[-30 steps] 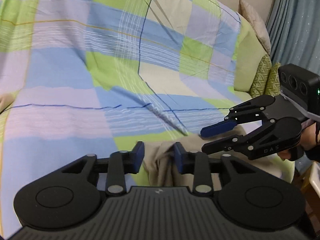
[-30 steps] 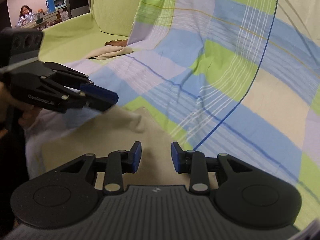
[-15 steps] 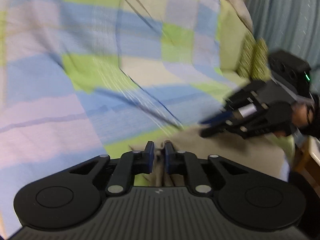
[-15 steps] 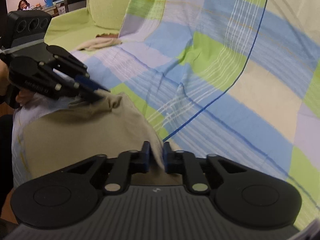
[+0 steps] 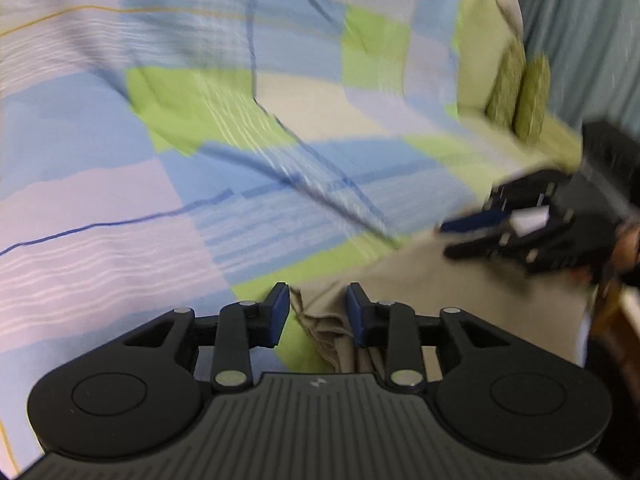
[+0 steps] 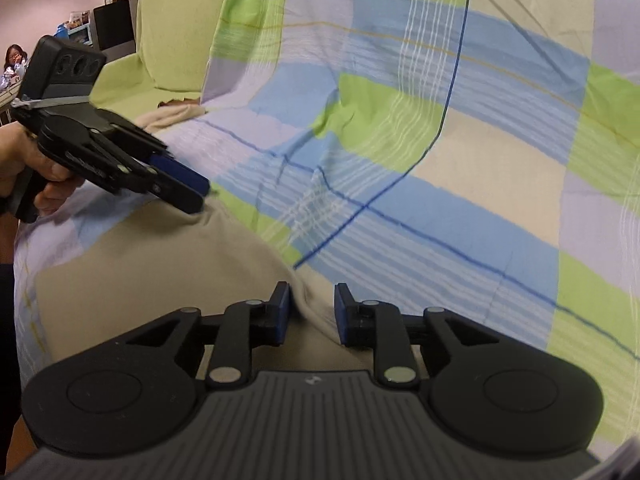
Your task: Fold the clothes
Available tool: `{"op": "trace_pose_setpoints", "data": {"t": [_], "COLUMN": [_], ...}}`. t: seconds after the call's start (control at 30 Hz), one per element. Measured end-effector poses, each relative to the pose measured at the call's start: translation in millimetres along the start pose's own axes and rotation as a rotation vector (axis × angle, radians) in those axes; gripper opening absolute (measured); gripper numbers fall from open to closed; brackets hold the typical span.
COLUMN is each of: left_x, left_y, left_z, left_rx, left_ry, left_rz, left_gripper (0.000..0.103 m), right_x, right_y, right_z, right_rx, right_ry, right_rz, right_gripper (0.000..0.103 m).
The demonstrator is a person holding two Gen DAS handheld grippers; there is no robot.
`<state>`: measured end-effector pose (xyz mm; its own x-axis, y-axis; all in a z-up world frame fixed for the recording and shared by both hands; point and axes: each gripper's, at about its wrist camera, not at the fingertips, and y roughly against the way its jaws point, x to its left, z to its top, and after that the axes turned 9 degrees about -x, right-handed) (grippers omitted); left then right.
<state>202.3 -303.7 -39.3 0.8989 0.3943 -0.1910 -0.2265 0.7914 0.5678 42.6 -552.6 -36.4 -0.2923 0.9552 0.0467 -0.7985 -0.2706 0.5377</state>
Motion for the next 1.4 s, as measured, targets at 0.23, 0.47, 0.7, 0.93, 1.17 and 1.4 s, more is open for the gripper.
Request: {"op": "trace_pose_setpoints", "data": {"t": [0.23, 0.47, 0.7, 0.93, 1.17, 1.4], "left_x": [-18.3, -3.3, -21.2, -18.1, -71.1, -124.6], "left_y": [2.7, 7.7, 9.1, 12.9, 26.7, -27.8], "left_z": [11.6, 11.6, 1.1, -5.7, 16.8, 41.7], "left_rx": [-0.071, -0.077, -0.053, -0.023, -0.127, -0.098], "left_ry": [-0.203, -0.189, -0.232, -0.226, -0.223, -0.262], "left_rz": [0.087, 0.139, 0.072, 0.179, 0.071, -0.064], "left_gripper": [0.001, 0.001, 0.002, 0.003, 0.003, 0.006], "right_x": [3.9, -5.6, -18.0, -36.7, -29.1, -10.8], "right_y": [10.0, 11.8, 31.6, 73.0, 93.7, 116.0], "right_z": [1.0, -4.8, -17.3, -37.6, -70.0, -87.0], "right_rx": [-0.041, -0.071, -0.112, -0.215, -0.227, -0.245], "right_ry": [0.053, 0.003, -0.135, -0.235, -0.349, -0.409], "right_rz": [-0.037, -0.098, -0.089, -0.287, -0.282, -0.362], "right_gripper": [0.002, 0.01, 0.02, 0.023, 0.024, 0.029]}}
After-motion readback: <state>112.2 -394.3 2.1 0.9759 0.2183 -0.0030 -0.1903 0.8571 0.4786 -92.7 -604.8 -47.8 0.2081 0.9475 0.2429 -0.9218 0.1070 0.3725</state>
